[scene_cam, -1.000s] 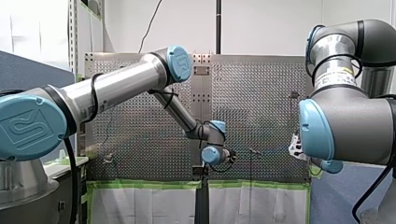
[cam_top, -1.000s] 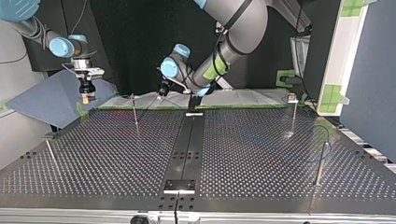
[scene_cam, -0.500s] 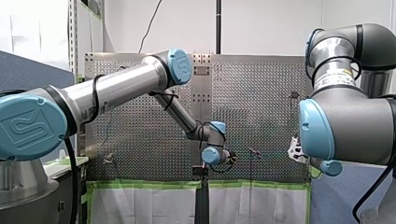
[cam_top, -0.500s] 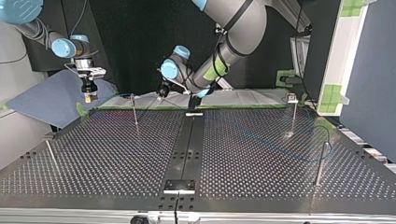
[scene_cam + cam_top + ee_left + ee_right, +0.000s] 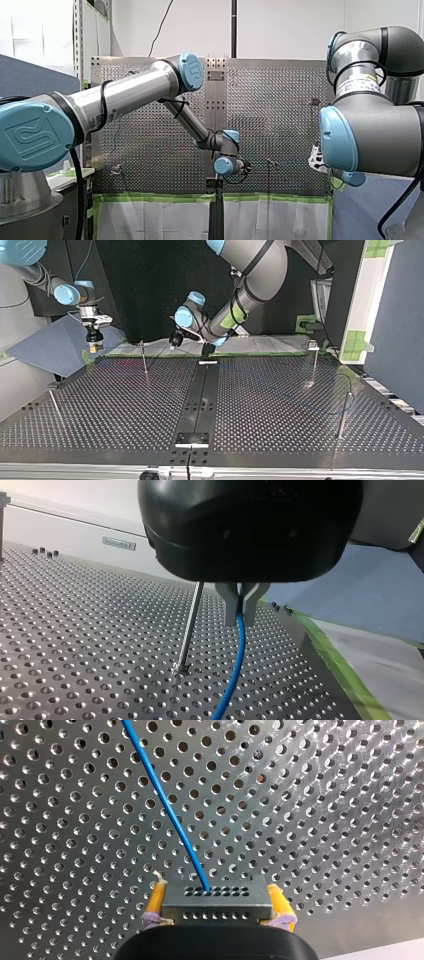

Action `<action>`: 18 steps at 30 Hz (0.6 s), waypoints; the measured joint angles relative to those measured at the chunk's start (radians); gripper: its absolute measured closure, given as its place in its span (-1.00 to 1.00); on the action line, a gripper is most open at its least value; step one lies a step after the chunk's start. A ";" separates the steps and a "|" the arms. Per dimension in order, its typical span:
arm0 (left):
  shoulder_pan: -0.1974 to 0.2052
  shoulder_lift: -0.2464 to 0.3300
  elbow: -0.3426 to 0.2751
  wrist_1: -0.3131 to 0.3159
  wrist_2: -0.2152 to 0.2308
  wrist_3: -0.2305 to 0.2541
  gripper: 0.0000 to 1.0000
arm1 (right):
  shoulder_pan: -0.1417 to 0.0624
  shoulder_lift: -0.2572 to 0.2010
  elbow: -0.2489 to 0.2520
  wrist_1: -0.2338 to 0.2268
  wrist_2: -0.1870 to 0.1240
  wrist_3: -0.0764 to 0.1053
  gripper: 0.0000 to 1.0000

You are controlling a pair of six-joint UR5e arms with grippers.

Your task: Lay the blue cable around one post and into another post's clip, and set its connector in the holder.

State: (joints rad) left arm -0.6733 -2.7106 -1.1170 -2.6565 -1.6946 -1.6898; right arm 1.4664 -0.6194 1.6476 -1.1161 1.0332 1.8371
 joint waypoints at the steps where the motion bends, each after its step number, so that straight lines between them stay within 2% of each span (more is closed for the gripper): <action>1: 0.000 0.000 0.000 0.000 0.001 0.000 0.96 | 0.000 0.000 -0.001 0.001 0.000 0.000 1.00; 7: 0.005 0.000 0.009 -0.003 0.004 -0.001 0.96 | 0.000 0.001 -0.002 0.006 0.001 -0.004 1.00; 8: 0.006 0.000 0.010 -0.004 0.004 -0.001 0.82 | 0.001 0.001 -0.002 0.007 0.001 -0.004 1.00; 9: 0.006 0.000 0.010 -0.005 0.004 -0.001 0.82 | 0.002 0.001 -0.002 0.008 0.001 -0.005 1.00; 11: 0.006 0.000 0.011 -0.006 0.004 -0.002 0.47 | 0.002 0.001 -0.003 0.009 0.001 -0.006 1.00; 12: 0.006 0.000 0.011 -0.007 0.005 -0.002 0.47 | 0.003 0.002 -0.002 0.011 0.001 -0.008 1.00; 13: 0.006 0.001 0.011 -0.008 0.005 -0.002 0.16 | 0.003 0.002 -0.002 0.012 0.001 -0.009 1.00; 14: 0.006 0.001 0.012 -0.009 0.005 -0.001 -0.06 | 0.004 0.003 -0.002 0.014 0.001 -0.010 1.00; 15: 0.006 0.001 0.012 -0.010 0.006 0.000 -0.06 | 0.004 0.003 -0.002 0.015 0.001 -0.012 1.00; 17: 0.005 0.001 0.011 -0.011 0.005 0.007 -0.43 | 0.005 0.003 -0.002 0.016 0.001 -0.013 1.00; 18: 0.005 0.001 0.012 -0.011 0.005 0.011 -0.43 | 0.006 0.003 -0.002 0.017 0.001 -0.014 1.00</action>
State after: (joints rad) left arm -0.6686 -2.7093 -1.1055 -2.6674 -1.6894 -1.6784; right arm 1.4726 -0.6163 1.6454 -1.0992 1.0340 1.8234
